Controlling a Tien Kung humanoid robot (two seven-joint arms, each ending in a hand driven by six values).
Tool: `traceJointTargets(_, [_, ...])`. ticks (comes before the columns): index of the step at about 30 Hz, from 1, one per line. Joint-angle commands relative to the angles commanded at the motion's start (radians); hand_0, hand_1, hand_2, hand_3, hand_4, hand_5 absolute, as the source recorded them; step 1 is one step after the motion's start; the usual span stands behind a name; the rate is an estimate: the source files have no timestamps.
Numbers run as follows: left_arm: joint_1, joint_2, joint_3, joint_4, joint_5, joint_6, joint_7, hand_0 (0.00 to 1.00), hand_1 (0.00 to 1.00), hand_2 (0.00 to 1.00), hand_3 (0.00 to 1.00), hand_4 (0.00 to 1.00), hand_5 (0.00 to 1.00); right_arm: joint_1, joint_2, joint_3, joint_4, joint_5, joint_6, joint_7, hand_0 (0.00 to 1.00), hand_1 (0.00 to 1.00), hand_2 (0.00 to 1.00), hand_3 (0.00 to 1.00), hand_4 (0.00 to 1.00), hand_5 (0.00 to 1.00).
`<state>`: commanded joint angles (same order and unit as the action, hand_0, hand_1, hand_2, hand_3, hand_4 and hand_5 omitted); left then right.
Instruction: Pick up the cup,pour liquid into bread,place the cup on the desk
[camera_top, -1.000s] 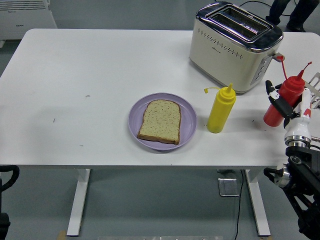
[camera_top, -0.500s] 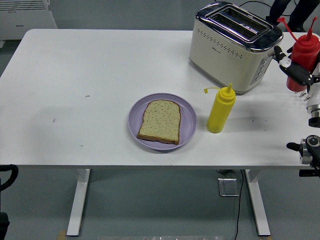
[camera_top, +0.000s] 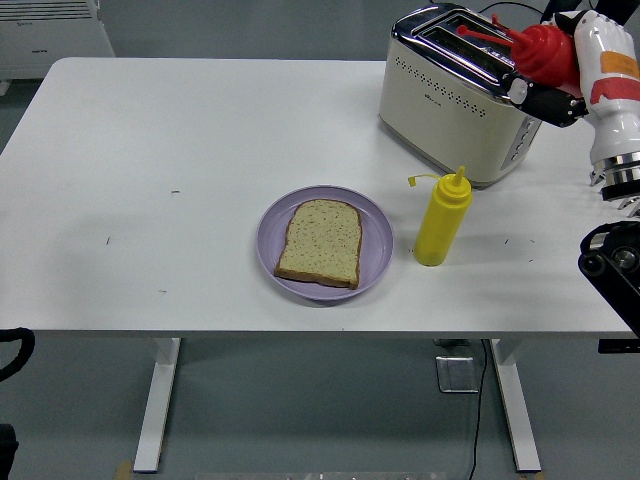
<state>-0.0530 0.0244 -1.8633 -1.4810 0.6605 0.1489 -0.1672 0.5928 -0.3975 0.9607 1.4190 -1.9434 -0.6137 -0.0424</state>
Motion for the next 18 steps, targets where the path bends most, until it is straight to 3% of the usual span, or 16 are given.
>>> traceJointTargets(10, [0.003, -0.002, -0.001, 0.001, 0.0, 0.0, 0.0, 0.721, 0.735, 0.732, 0.666, 0.637, 0.998, 0.185, 0.018, -0.145, -0.089, -0.293, 0.06, -0.102, 0.002, 0.025, 0.164, 0.256, 0.82, 0.197])
traceJointTargets(18, [0.007, -0.001, -0.003, 0.0, -0.001, 0.0, -0.001, 0.721, 0.735, 0.732, 0.666, 0.637, 0.998, 0.287, 0.008, -0.25, -0.14, -0.325, 0.136, -0.13, 0.002, 0.027, 0.168, 0.26, 0.815, 0.198])
